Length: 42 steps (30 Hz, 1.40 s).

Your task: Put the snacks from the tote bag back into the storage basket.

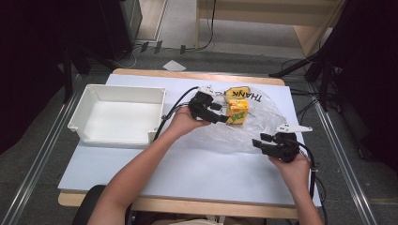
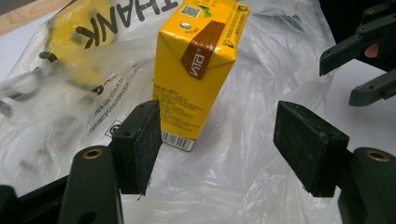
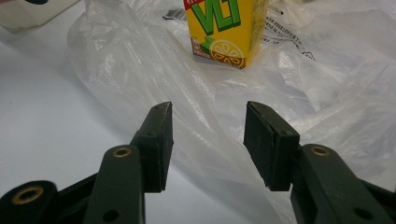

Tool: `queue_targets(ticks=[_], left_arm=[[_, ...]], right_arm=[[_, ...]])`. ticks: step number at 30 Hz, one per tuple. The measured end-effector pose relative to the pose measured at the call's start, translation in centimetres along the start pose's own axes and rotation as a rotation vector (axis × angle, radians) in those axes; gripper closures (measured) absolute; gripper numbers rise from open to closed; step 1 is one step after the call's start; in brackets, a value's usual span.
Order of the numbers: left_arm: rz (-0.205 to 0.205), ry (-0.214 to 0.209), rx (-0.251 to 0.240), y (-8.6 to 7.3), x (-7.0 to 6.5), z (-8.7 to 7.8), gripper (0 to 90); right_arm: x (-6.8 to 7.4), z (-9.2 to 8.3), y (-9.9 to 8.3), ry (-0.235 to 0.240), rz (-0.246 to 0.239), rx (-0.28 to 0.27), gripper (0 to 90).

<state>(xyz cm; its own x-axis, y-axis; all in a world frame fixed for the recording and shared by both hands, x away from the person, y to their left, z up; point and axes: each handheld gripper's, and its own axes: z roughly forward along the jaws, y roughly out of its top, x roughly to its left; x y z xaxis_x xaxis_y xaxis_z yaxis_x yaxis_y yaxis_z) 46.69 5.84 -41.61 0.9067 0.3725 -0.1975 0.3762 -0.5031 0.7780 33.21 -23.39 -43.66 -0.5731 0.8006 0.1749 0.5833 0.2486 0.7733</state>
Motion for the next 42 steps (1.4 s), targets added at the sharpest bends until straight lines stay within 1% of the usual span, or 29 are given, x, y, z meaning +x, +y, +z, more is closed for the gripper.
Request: queue_targets(ticks=[3,5,6,7,9,10,11,12,14,15,17,21,26,27,29,34,36,37,39,41,42], left_arm=[[0.012,0.006,0.000,0.1,0.0,0.2,31.4],[0.001,0.003,-0.010,0.1,0.0,0.4,30.5],[0.007,0.001,-0.009,0.2,0.1,0.5,30.3],[0.003,0.002,-0.013,0.3,0.0,0.6,30.3],[0.013,0.008,-0.011,0.4,0.0,0.8,30.4],[0.012,0.008,-0.008,0.6,0.0,1.0,30.5],[0.016,0.012,0.003,0.7,0.1,1.1,30.5],[0.011,0.014,0.004,0.8,0.2,1.3,30.6],[0.016,0.016,0.015,1.1,0.5,1.6,30.9],[0.011,0.016,0.013,1.1,0.5,1.8,30.9],[0.020,0.021,0.003,1.2,0.7,2.0,31.3],[0.006,0.021,0.006,1.1,1.1,2.7,32.0],[-0.004,0.016,0.006,1.0,1.4,3.6,32.7],[0.003,0.017,0.021,1.1,1.5,3.8,32.7],[0.009,0.024,0.027,1.3,1.5,4.1,32.7],[0.013,0.015,0.011,1.7,1.8,4.7,34.3],[0.005,0.000,-0.001,1.8,1.8,5.0,34.3],[0.012,-0.002,-0.004,1.8,1.8,5.2,34.9],[0.018,0.002,0.000,1.9,1.6,5.4,36.5],[0.015,-0.003,-0.008,1.9,1.3,5.7,38.0],[0.022,0.005,-0.007,2.0,1.3,5.8,38.3]], right_arm=[[0.3,-0.2,0.0,0.001,-0.005,0.000,52.5],[0.5,-0.4,0.0,0.006,-0.007,-0.004,52.3],[0.6,-0.5,0.0,0.006,-0.011,-0.008,52.1],[0.8,-0.7,0.0,0.007,-0.016,-0.010,52.0],[1.0,-0.8,0.0,0.013,-0.017,-0.010,51.9],[1.2,-0.9,0.0,0.014,-0.022,-0.011,51.9],[1.3,-1.0,0.0,0.017,-0.026,-0.010,51.9],[1.5,-1.0,0.0,0.023,-0.027,-0.008,51.9],[1.7,-1.2,0.0,0.032,-0.033,-0.011,52.0],[1.9,-1.2,0.0,0.037,-0.033,-0.012,52.0],[2.2,-1.3,0.1,0.047,-0.038,-0.015,52.1],[2.8,-1.4,-0.1,0.069,-0.042,-0.020,52.0],[3.5,-0.9,-0.6,0.091,-0.053,-0.003,52.0],[3.6,-0.8,-0.7,0.098,-0.052,0.003,52.1],[3.7,-0.5,-0.8,0.102,-0.063,0.010,52.0],[3.6,0.1,-1.1,0.120,-0.063,0.012,52.1],[3.5,0.4,-1.3,0.121,-0.061,0.020,52.1],[3.5,0.6,-1.5,0.123,-0.063,0.021,52.1],[3.4,0.9,-1.6,0.131,-0.059,0.029,52.0],[3.5,1.2,-1.8,0.134,-0.066,0.039,51.9],[3.5,1.3,-1.8,0.135,-0.064,0.045,51.9]])
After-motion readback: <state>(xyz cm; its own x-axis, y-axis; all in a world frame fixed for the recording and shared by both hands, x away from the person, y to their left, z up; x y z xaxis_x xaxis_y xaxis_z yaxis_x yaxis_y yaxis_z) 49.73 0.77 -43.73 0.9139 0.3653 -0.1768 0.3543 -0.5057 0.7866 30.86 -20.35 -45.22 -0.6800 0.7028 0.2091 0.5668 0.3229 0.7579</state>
